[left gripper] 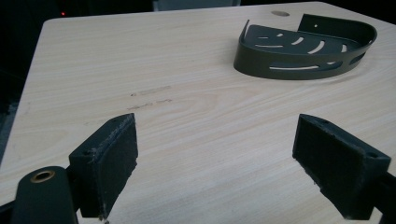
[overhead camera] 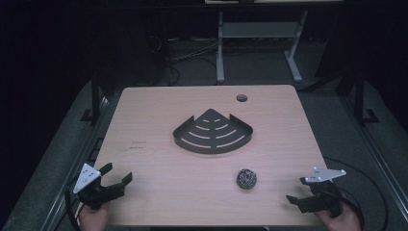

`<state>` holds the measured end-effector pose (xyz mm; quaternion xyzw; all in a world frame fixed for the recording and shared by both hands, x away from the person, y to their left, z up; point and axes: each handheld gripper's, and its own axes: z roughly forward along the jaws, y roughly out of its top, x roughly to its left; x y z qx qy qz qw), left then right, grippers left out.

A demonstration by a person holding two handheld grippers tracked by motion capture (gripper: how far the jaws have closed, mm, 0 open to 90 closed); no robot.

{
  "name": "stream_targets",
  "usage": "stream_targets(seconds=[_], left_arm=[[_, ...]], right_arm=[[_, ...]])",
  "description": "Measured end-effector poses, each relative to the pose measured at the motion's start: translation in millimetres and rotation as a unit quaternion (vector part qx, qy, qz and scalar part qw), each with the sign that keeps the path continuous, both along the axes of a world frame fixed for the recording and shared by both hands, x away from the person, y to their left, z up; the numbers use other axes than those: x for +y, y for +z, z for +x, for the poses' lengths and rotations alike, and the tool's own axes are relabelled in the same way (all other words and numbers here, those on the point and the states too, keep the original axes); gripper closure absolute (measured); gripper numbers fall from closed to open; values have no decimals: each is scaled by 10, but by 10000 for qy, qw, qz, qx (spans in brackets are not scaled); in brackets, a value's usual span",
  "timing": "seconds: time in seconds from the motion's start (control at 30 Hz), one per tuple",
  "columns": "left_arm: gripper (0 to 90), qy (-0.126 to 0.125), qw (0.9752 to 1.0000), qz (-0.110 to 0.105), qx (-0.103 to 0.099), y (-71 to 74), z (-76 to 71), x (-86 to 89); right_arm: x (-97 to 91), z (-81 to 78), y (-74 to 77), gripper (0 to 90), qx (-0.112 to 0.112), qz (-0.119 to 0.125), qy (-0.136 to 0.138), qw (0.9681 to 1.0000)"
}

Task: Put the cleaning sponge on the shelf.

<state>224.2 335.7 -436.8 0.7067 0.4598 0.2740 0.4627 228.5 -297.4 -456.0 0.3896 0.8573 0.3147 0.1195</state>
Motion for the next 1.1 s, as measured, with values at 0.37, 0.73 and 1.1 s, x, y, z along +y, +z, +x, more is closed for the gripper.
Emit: stream_targets(seconds=[0.37,0.73,1.1], left_arm=[[133,-7,10000,-58,-3,-2,-18,29],[133,-48,10000,-24,-21,1,-20,-15],[134,-84,10000,-15,-28,1,-19,-13]], right_arm=[[111,20,54,144,22,-108,166,9998],[289,111,200,143,61,-110,530,9985],[539,219,292,144,104,-303,947,9950]])
